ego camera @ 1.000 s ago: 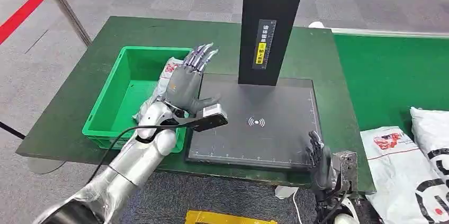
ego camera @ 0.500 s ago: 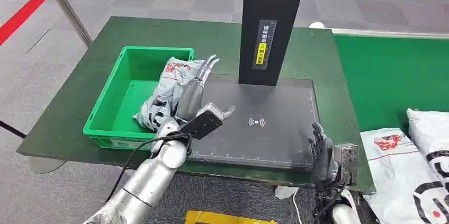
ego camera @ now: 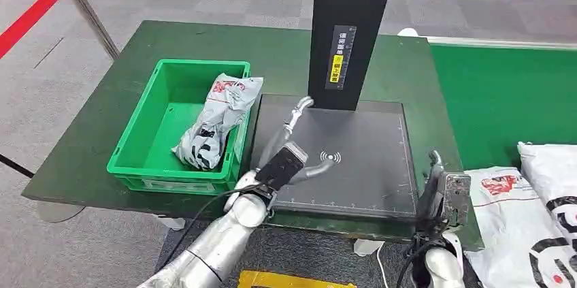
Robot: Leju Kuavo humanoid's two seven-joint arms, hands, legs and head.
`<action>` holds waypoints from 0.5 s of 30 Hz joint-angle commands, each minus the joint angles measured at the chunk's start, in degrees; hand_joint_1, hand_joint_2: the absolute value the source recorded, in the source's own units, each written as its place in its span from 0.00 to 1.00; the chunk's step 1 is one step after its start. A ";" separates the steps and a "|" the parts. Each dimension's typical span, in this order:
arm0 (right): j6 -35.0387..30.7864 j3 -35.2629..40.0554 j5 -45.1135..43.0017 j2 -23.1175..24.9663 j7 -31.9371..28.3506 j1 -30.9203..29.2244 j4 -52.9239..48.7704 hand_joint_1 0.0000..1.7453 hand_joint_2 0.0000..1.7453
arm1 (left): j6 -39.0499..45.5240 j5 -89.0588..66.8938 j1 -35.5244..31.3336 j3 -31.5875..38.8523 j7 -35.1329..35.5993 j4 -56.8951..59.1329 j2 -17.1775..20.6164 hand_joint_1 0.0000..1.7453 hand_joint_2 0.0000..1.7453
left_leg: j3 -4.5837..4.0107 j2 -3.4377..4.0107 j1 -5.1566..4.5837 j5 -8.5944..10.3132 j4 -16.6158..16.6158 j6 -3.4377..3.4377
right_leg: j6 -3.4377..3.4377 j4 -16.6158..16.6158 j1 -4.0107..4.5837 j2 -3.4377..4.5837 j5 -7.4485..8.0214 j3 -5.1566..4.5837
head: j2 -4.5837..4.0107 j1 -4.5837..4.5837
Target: Moved the parcel from conveyor to table for the left to box.
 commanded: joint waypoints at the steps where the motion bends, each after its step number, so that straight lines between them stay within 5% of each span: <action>1: -15.30 -7.79 11.27 1.88 0.96 -2.77 0.90 0.00 0.00 | -0.02 4.49 -2.10 -7.50 -0.98 12.79 -1.64 0.00 1.00 | 0.21 -0.03 0.03 -0.02 -0.10 -0.04 | -0.06 -0.12 0.05 -0.08 -0.03 0.24 | 0.00 0.00; 3: -17.48 -8.43 14.07 1.36 1.62 -1.89 -0.75 0.00 0.00 | 0.07 4.46 -1.50 -6.88 -1.77 11.89 -1.26 0.00 1.00 | 0.15 -0.01 0.04 -0.01 -0.07 -0.03 | -0.05 -0.08 0.05 -0.04 -0.02 0.15 | 0.00 -0.02; 4: -21.61 -8.25 23.49 0.54 4.70 -1.25 -1.91 0.00 0.00 | -0.09 4.18 -0.78 -6.15 -2.26 10.73 -0.72 0.00 1.00 | 0.22 -0.02 0.02 -0.02 -0.11 -0.04 | -0.06 -0.10 0.04 -0.07 -0.03 0.21 | 0.00 0.00; 6: -19.78 -8.04 31.93 -1.10 10.19 0.07 -4.12 0.00 0.00 | -0.75 4.19 -0.28 -5.31 -2.31 9.98 -0.22 0.00 1.00 | 0.11 -0.05 0.01 0.00 -0.05 -0.03 | -0.04 -0.04 0.03 -0.07 -0.03 0.09 | 0.00 0.00; 7: -19.73 -9.25 45.76 -2.07 16.16 1.16 -6.58 0.00 0.00 | -1.20 3.68 -0.22 -4.47 -2.85 10.09 -0.10 0.00 1.00 | 0.26 -0.06 0.04 -0.02 -0.14 -0.04 | -0.06 -0.14 0.07 -0.10 -0.05 0.26 | 0.00 0.00; 8: -18.88 -9.84 45.99 -2.08 16.43 1.62 -7.81 0.00 0.00 | -1.34 3.51 -0.26 -4.19 -3.03 10.23 -0.11 0.00 1.00 | 0.22 -0.11 0.01 -0.02 -0.11 -0.02 | -0.04 -0.09 0.03 -0.15 -0.07 0.22 | 0.00 0.00; 9: -15.03 -11.22 57.74 -2.83 22.47 2.01 -8.57 0.00 1.00 | -1.72 3.03 -0.44 -3.44 -3.40 10.57 -0.24 0.00 1.00 | 0.19 -0.11 0.00 -0.02 -0.09 -0.02 | -0.02 -0.07 0.02 -0.14 -0.07 0.19 | 0.00 0.00; 10: -4.35 -10.94 67.75 -5.50 29.25 2.63 -10.83 0.00 1.00 | -2.99 2.86 -1.05 -2.57 -3.63 11.16 -0.48 0.00 1.00 | 0.24 -0.12 0.03 -0.03 -0.11 -0.01 | -0.03 -0.12 0.05 -0.16 -0.07 0.27 | 0.00 0.00; 15: 10.59 -13.77 73.99 -11.25 32.68 3.21 -11.29 0.00 1.00 | -4.98 2.70 -1.14 -1.50 -4.10 10.02 -0.61 0.00 1.00 | 0.05 -0.21 -0.05 0.02 -0.04 0.03 | 0.02 -0.04 -0.04 -0.24 -0.05 0.11 | 0.00 0.00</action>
